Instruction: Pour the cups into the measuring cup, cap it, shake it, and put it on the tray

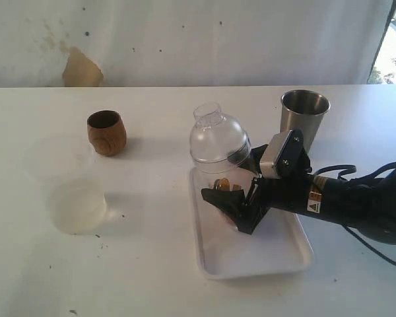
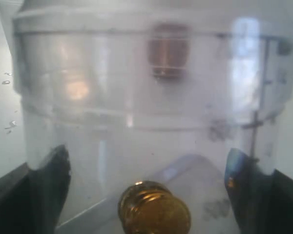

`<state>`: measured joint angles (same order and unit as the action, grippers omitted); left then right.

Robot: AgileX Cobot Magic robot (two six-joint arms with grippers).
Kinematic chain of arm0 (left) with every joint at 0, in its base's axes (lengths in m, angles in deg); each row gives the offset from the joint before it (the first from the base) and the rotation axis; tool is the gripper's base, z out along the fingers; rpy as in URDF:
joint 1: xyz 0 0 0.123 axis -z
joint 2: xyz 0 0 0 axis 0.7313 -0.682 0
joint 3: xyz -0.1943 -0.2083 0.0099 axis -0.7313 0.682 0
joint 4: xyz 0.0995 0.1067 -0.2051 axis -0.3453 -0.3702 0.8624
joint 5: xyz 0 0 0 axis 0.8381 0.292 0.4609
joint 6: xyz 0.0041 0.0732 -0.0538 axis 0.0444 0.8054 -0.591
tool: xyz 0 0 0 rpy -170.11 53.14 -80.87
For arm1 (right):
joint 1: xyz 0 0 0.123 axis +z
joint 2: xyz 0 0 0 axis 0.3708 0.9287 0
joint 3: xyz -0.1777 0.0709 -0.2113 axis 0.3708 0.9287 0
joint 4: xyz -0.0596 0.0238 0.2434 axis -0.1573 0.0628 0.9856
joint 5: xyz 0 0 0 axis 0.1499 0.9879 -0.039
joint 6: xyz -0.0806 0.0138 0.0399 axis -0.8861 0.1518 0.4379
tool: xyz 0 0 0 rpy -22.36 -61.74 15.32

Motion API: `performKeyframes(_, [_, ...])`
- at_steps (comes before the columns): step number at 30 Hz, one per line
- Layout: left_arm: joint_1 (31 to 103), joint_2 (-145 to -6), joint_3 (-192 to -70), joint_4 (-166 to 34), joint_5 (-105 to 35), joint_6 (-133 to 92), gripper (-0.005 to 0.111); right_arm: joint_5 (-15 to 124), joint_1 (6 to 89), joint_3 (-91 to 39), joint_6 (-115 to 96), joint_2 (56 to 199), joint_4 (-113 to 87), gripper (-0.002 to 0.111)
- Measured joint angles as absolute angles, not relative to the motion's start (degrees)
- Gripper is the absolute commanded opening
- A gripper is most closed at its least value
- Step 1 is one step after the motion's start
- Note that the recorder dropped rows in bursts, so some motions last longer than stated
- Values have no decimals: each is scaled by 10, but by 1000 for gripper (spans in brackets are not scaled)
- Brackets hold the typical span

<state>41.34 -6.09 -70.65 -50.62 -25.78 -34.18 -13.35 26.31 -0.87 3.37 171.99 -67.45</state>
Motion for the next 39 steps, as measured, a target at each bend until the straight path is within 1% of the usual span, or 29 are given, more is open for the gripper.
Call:
performKeyframes(2, [413, -61, -707, -519, -241, -394, 0, -133, 263, -9, 34, 1720, -675, 0])
performKeyframes(7, [413, -66, -707, -634, -220, -551, 0, -133, 263, -9, 34, 1720, -675, 0])
performKeyframes(9, [413, -84, -707, -701, -194, -621, 0, -133, 263, -9, 34, 1720, -675, 0])
performKeyframes(11, [413, -118, -707, -818, -158, -716, 0, -133, 263, -9, 34, 1720, -675, 0])
performKeyframes(14, [413, -197, -733, -1012, -94, -850, 0, -133, 263, -9, 34, 1720, -675, 0])
performKeyframes(16, [413, -257, -765, -1092, -40, -904, 0, -133, 263, -9, 34, 1720, -675, 0])
performKeyframes(19, [413, -370, -825, -1189, 38, -932, 0, -133, 263, -9, 34, 1720, -675, 0])
performKeyframes(23, [423, -515, -898, -1261, 116, -935, 0, -133, 263, -9, 34, 1720, -675, 0])
performKeyframes(26, [475, -611, -943, -1270, 125, -900, 0, -133, 263, -9, 34, 1720, -675, 0])
performKeyframes(29, [572, -699, -981, -1251, 77, -829, 0, -133, 263, -9, 34, 1720, -675, 0])
performKeyframes(31, [649, -750, -1009, -1189, 16, -742, 0, -133, 263, -9, 34, 1720, -676, 0])
performKeyframes(33, [708, -795, -1042, -1103, -40, -659, 0, -133, 263, -9, 34, 1720, -677, 0])
performKeyframes(35, [744, -835, -1073, -1026, -79, -595, 0, -133, 263, -9, 34, 1720, -677, 0])
performKeyframes(39, [785, -918, -1135, -972, -101, -564, 0, -133, 263, -9, 34, 1720, -677, 0])
